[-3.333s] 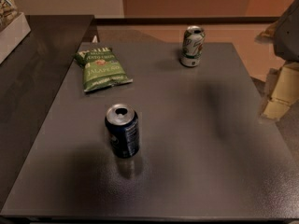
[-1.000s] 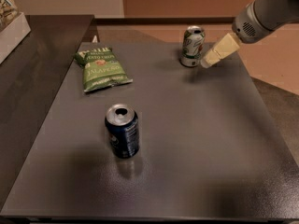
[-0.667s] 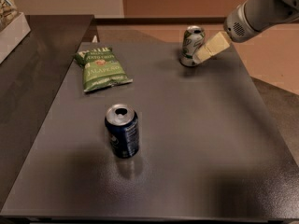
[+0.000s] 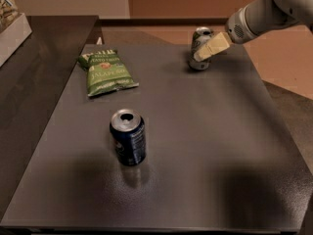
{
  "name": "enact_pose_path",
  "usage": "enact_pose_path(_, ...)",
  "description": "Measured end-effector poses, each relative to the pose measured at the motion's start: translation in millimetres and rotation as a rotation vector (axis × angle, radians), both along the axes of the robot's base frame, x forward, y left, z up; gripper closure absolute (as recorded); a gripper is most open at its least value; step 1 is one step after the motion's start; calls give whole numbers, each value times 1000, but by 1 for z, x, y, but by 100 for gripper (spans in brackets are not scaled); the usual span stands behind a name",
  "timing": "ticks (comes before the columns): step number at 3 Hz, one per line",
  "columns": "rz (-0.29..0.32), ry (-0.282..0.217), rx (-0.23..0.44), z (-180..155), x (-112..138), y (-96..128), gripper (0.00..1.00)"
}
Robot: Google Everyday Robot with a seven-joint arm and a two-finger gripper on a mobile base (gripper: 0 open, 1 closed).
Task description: Move 7up can near pepsi can
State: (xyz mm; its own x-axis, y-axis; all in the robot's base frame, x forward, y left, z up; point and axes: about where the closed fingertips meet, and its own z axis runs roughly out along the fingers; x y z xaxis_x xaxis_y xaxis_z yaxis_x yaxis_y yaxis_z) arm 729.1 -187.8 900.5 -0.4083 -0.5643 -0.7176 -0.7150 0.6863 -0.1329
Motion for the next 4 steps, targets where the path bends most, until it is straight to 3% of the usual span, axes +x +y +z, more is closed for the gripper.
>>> enact_pose_path(2, 12, -38, 45, -4, 24, 8, 0)
enact_pose_path(4, 49, -60, 56, 5, 26, 14, 41)
